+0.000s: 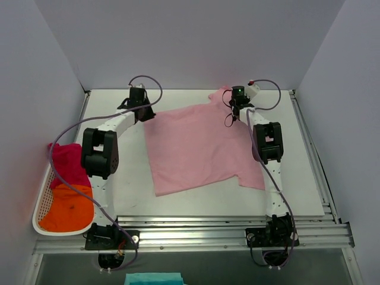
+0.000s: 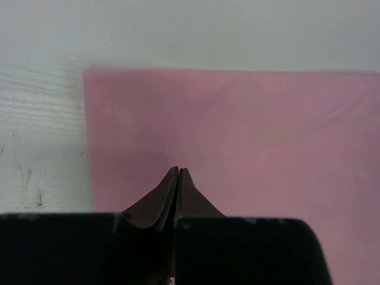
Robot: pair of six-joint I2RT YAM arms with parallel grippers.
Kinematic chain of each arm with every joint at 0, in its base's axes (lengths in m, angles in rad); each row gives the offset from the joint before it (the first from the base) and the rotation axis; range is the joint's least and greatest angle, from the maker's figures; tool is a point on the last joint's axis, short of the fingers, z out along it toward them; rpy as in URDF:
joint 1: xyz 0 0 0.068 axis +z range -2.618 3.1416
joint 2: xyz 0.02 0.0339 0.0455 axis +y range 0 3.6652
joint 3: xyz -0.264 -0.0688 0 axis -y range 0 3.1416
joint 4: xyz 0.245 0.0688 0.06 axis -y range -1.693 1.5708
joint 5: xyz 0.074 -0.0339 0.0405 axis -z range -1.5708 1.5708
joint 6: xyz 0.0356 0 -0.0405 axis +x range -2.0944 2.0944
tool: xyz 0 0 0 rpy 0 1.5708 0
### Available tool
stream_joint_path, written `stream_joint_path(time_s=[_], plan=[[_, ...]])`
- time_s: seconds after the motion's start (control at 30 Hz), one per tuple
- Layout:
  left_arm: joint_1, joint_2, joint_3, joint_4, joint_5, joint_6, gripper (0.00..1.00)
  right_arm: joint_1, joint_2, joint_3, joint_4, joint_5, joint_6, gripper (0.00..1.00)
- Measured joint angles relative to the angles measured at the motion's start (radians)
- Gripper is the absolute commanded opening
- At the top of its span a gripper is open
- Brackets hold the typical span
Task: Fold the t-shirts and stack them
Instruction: Flatten out the tshirt
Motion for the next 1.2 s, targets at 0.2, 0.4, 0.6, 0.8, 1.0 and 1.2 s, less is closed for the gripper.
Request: stream_joint_path(time_s=[0.2,0.4,0.6,0.8,1.0,1.2], plan=[[0.001,0.143,0.055,-0.034,-0.005,-0.021,0.02,-0.005,-0.043,-0.072,0.018,-0.012,0.004,0.00],[0.006,0.225,0.192,-0.078,-0.025,-0.029,0.02,-0.006,-0.067,-0.119,0.040,-0.026,0.008,0.00],[0.029,0.379,0.467,-0.185,-0.035,-0.029,0.02,-0.013,-0.080,-0.149,0.061,-0.043,0.014,0.00],[0.061,0.519,0.724,-0.286,-0.024,-0.032,0.02,-0.019,-0.080,-0.146,0.062,-0.063,0.019,0.00],[0.071,0.524,0.728,-0.286,-0.012,-0.040,0.16,-0.019,-0.077,-0.127,0.036,-0.072,0.018,0.38],[0.074,0.388,0.516,-0.182,0.005,-0.046,0.79,-0.017,-0.104,-0.133,0.054,-0.107,-0.017,0.68]])
